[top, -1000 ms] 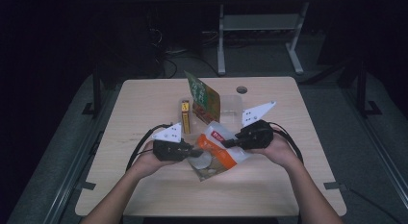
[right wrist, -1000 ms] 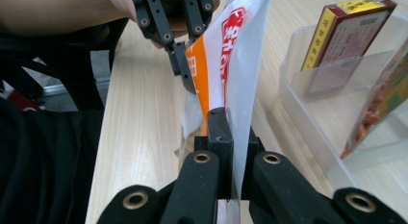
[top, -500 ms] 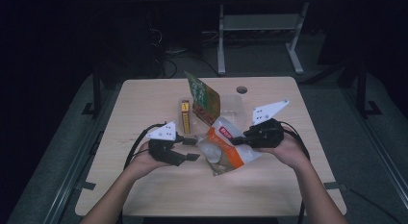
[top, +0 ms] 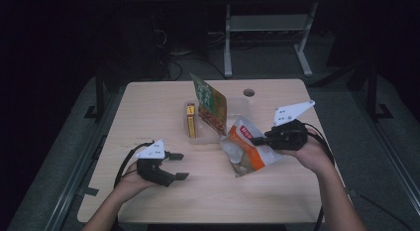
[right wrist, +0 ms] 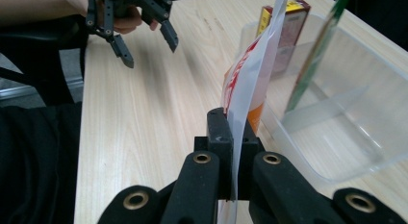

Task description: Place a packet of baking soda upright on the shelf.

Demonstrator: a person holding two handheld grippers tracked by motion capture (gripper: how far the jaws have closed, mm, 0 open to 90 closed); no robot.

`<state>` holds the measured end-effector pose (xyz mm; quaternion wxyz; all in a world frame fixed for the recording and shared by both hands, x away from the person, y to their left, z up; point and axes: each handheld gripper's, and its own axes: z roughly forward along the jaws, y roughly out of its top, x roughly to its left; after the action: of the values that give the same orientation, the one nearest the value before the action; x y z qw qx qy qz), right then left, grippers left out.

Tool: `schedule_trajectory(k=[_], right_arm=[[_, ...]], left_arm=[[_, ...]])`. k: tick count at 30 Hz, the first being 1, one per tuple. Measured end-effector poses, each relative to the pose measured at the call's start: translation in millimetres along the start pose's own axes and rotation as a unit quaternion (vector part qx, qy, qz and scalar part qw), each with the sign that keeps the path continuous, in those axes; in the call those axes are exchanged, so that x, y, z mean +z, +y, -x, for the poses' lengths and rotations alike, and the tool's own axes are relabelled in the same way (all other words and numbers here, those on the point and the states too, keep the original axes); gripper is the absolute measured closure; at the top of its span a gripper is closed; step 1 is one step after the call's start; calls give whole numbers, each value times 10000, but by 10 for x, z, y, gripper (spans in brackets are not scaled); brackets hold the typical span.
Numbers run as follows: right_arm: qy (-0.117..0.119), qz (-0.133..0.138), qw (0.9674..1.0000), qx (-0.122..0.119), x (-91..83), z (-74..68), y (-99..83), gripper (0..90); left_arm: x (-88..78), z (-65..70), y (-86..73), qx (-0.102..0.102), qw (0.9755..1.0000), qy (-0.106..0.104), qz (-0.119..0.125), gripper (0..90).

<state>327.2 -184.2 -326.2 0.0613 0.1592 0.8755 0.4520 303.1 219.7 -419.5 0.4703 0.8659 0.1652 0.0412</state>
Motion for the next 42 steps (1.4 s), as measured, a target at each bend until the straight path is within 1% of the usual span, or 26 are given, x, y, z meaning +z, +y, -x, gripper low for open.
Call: schedule_trajectory(k=[4, 6, 9, 14, 17, 18, 20, 25, 29, 31, 33, 36, 39, 42], right_arm=[[-97, 31, 9999, 13, -70, 16, -12, 900], [-150, 41, 9999, 56, -102, 24, -22, 900], [-232, 41, 9997, 58, -151, 36, -23, 900], [-435, -1, 9991, -13, -225, 51, 4, 900], [-468, -6, 9989, -14, -248, 64, 19, 900], [-522, 1, 9986, 19, -267, 82, 27, 900], [-513, 37, 9987, 69, -291, 98, 27, 900], [-618, 92, 9980, 76, -373, 117, 31, 900], [-674, 148, 9974, 182, -447, 131, 25, 900], [-734, 170, 9970, 194, -472, 146, 17, 900], [-751, 155, 9969, 180, -479, 173, 17, 900], [-787, 69, 9967, 164, -460, 215, 47, 900], [-831, 7, 9964, 153, -440, 267, 95, 900], [-848, 16, 9962, 176, -418, 318, 148, 900]], left_arm=[[5, -2, 2, 26, 10000, 42, -16, 277], [6, -9, -4, -18, 10000, 53, -9, 276], [0, -23, -5, -26, 10000, 67, -15, 276], [-7, -34, -5, -56, 9999, 83, -5, 276], [-8, -43, -7, -68, 9999, 86, -7, 276], [-6, -46, -9, -66, 9999, 80, -7, 276], [-3, -42, -11, -59, 9999, 77, -28, 276], [15, -44, -11, -21, 10000, 41, -68, 276], [13, -42, -2, -3, 9999, 34, -107, 276], [18, -42, 1, -4, 9999, 30, -108, 276], [28, -41, 1, -17, 9999, 19, -108, 276], [34, -44, 3, 49, 9999, 3, -149, 276], [41, -38, 3, 12, 9999, 0, -108, 276], [37, -42, 5, 6, 9999, -9, -145, 276]])
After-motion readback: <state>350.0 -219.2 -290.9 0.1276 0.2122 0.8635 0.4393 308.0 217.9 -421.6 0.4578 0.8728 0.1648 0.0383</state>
